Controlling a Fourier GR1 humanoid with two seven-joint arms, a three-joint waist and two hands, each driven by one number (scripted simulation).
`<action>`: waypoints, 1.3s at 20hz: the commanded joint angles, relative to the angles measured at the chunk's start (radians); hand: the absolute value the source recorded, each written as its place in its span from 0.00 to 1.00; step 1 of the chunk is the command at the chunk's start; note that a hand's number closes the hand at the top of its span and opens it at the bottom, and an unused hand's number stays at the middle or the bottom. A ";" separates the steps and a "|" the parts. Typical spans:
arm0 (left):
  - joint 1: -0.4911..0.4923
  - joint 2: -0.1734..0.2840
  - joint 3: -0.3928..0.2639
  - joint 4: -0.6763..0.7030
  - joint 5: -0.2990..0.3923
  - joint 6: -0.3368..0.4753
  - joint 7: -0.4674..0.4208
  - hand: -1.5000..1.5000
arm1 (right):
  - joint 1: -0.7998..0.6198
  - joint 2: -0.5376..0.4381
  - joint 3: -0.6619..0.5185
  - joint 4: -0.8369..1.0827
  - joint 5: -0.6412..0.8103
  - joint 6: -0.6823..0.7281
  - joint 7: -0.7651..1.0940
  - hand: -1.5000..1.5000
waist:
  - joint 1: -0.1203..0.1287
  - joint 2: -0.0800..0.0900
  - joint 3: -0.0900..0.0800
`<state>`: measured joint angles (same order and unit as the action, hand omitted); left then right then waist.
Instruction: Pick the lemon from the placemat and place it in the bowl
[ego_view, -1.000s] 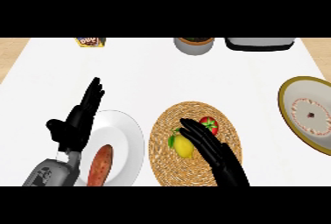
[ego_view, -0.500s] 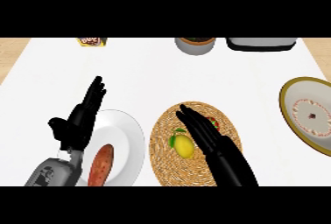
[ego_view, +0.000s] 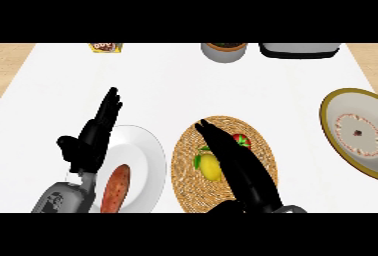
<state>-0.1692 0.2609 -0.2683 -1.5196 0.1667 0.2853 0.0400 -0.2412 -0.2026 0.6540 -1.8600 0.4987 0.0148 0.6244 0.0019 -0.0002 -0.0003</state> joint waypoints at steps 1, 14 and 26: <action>-0.003 -0.040 0.026 0.045 -0.014 -0.041 -0.026 0.50 | 0.039 0.007 -0.058 0.072 -0.013 0.041 -0.089 0.00 | -0.002 0.001 0.000; 0.007 -0.076 0.102 -0.035 -0.087 -0.079 0.071 0.50 | 0.115 0.081 -0.171 0.062 -0.075 0.131 -0.263 0.00 | -0.001 0.000 0.000; -0.001 -0.144 0.154 0.059 -0.140 -0.137 -0.002 0.50 | 0.232 0.145 -0.166 0.129 -0.051 0.117 -0.347 0.00 | -0.003 0.000 0.000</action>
<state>-0.1719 0.1397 -0.1335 -1.4941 0.0450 0.1649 0.0606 -0.0189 -0.0713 0.5086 -1.7766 0.4436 0.1279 0.3187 -0.0015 -0.0003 0.0000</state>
